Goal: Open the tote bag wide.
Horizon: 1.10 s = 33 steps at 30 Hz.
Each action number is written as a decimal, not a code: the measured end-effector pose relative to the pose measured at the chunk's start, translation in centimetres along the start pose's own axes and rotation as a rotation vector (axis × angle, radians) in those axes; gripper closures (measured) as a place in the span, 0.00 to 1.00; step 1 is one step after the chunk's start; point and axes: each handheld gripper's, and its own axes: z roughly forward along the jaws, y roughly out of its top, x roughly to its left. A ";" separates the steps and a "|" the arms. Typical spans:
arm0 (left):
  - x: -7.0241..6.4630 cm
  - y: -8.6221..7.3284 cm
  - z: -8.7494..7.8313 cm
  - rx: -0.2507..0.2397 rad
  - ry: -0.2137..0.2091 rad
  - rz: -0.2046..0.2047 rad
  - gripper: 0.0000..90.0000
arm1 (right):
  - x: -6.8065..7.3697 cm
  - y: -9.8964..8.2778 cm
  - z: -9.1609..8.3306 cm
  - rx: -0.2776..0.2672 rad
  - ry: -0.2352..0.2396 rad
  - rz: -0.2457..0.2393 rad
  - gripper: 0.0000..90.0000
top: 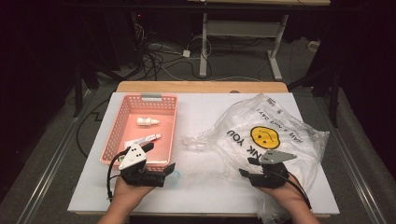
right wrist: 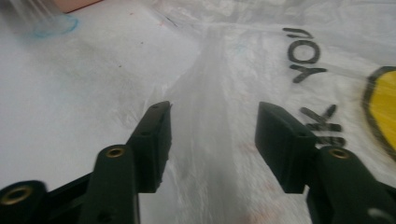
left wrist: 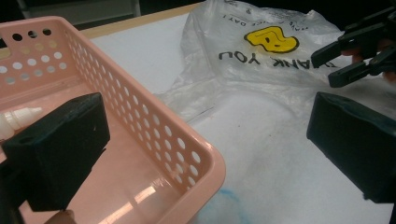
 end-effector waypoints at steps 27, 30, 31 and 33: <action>-0.2 -0.4 -1.0 0.003 0.016 0.003 0.00 | -0.9 -0.4 2.1 0.052 0.012 0.027 0.81; -0.2 -0.4 -1.0 0.002 0.015 0.002 0.00 | -1.1 -0.3 1.8 0.041 0.006 0.034 0.83; -0.2 -0.4 -1.0 0.002 0.015 0.003 0.00 | -1.2 -0.4 1.8 0.042 0.004 0.036 0.84; -0.2 -0.4 -1.0 0.001 0.015 0.004 0.00 | -1.2 -0.4 1.9 0.048 0.005 0.028 0.85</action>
